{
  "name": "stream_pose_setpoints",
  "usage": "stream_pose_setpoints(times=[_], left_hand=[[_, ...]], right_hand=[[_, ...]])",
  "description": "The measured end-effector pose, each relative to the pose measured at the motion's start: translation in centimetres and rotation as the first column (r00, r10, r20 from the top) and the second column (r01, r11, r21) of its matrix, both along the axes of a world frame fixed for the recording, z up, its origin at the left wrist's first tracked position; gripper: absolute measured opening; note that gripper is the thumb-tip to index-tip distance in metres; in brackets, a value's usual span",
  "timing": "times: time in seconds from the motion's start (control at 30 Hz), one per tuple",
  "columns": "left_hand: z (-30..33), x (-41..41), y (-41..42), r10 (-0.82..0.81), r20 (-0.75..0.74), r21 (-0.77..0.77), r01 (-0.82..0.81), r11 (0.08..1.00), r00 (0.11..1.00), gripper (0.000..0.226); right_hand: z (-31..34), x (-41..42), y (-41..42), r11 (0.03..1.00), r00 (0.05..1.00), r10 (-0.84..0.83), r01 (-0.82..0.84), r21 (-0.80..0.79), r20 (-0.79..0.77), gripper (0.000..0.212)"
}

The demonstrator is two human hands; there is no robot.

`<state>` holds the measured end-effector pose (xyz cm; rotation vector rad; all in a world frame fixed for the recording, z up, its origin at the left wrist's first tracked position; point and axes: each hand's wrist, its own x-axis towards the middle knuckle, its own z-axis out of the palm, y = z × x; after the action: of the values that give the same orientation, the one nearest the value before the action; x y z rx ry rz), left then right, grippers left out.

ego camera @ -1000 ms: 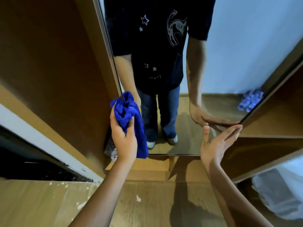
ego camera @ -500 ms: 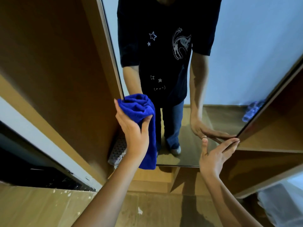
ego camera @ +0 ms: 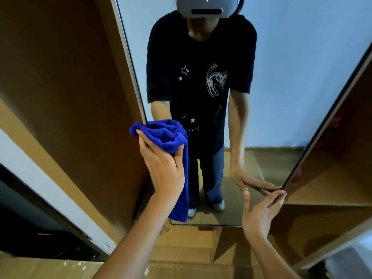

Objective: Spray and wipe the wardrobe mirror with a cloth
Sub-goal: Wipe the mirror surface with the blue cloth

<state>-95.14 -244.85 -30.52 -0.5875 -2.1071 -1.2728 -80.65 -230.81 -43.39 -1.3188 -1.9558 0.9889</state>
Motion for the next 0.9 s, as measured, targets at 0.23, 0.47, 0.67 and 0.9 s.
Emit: stream_pose_setpoints(times=[0.23, 0.47, 0.67, 0.9], left_hand=[[6.3, -0.3, 0.6, 0.033, -0.064, 0.095, -0.027, 0.995, 0.997, 0.092], [13.5, -1.2, 1.1, 0.126, -0.177, 0.133, -0.103, 0.986, 0.976, 0.092], [13.5, -0.8, 0.8, 0.097, -0.144, 0.122, -0.079, 0.989, 0.985, 0.091], [14.5, -0.2, 0.6, 0.079, -0.125, 0.111, -0.065, 0.992, 0.989, 0.091]], right_hand=[[0.2, 0.2, -0.1, 0.999, 0.999, 0.026, -0.026, -0.02, -0.021, 0.098], [0.9, 1.0, -0.3, 0.999, 0.999, 0.026, -0.027, -0.027, -0.042, 0.102], [3.5, 1.7, -0.2, 1.0, 0.985, -0.004, 0.009, 0.026, -0.174, 0.097], [10.7, 0.7, 2.2, 0.972, 0.947, 0.018, 0.059, 0.228, -0.322, 0.093]])
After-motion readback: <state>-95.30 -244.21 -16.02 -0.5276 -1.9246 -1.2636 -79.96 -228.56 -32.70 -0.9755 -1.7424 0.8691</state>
